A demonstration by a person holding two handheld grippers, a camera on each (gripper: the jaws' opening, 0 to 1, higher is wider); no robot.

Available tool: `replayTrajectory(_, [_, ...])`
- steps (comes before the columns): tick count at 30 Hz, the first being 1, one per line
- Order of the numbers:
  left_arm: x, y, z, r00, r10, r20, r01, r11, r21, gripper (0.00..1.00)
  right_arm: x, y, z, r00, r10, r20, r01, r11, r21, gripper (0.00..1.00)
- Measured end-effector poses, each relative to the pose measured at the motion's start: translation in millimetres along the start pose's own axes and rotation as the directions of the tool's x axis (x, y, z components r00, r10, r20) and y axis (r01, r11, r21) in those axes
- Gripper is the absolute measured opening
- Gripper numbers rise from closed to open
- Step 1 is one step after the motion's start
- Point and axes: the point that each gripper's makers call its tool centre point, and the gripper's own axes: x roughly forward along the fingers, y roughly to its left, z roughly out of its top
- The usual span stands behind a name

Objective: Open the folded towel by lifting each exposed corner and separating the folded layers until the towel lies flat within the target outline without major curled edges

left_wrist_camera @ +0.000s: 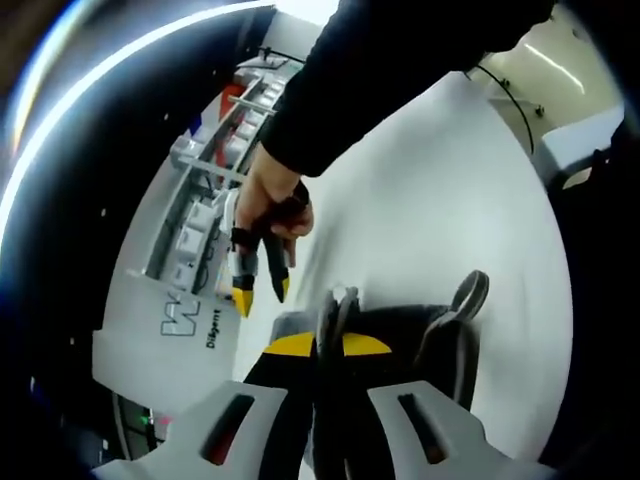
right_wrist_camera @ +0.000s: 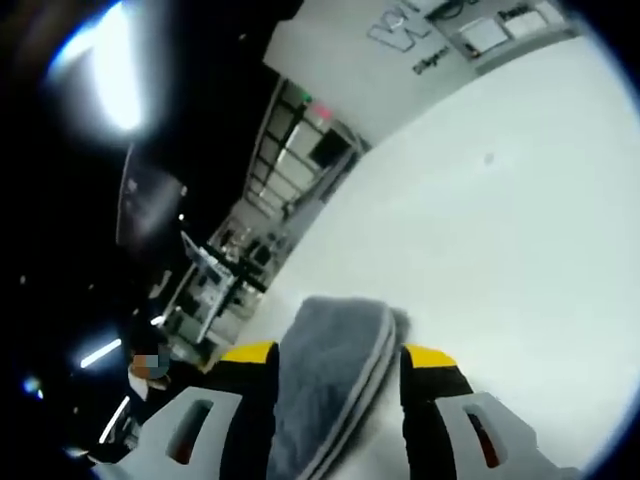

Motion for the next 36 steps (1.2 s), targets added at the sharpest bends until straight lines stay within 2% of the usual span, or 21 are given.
replayTrajectory(5, [0, -0.8, -0.1, 1.000, -0.003, 0.001, 0.003, 1.000, 0.000, 0.05, 0, -3, 1.5, 1.000, -0.005, 0.000, 0.005, 1.000, 0.014, 0.42])
replayTrajectory(9, [0, -0.1, 0.0, 1.000, -0.003, 0.003, 0.003, 1.000, -0.003, 0.05, 2, 5, 0.2, 1.000, 0.009, 0.002, -0.009, 1.000, 0.006, 0.41])
replayTrajectory(13, [0, -0.4, 0.2, 1.000, -0.003, 0.002, 0.003, 1.000, 0.001, 0.05, 5, -10, -1.3, 1.000, -0.030, -0.001, 0.030, 0.999, 0.024, 0.42])
replayTrajectory(17, [0, -0.6, 0.3, 1.000, -0.004, 0.003, 0.004, 1.000, -0.002, 0.05, 8, -8, -2.1, 1.000, -0.010, -0.011, 0.010, 0.999, 0.043, 0.41])
replayTrajectory(23, [-1, -0.3, 0.1, 1.000, -0.005, 0.005, 0.005, 1.000, -0.002, 0.05, 10, -13, -5.4, 0.999, -0.018, -0.026, 0.019, 0.999, 0.048, 0.40])
replayTrajectory(36, [0, -3.0, 1.1, 1.000, -0.015, 0.017, 0.015, 1.000, -0.001, 0.05, 15, -13, -7.0, 0.999, 0.018, -0.032, -0.015, 0.996, 0.084, 0.30])
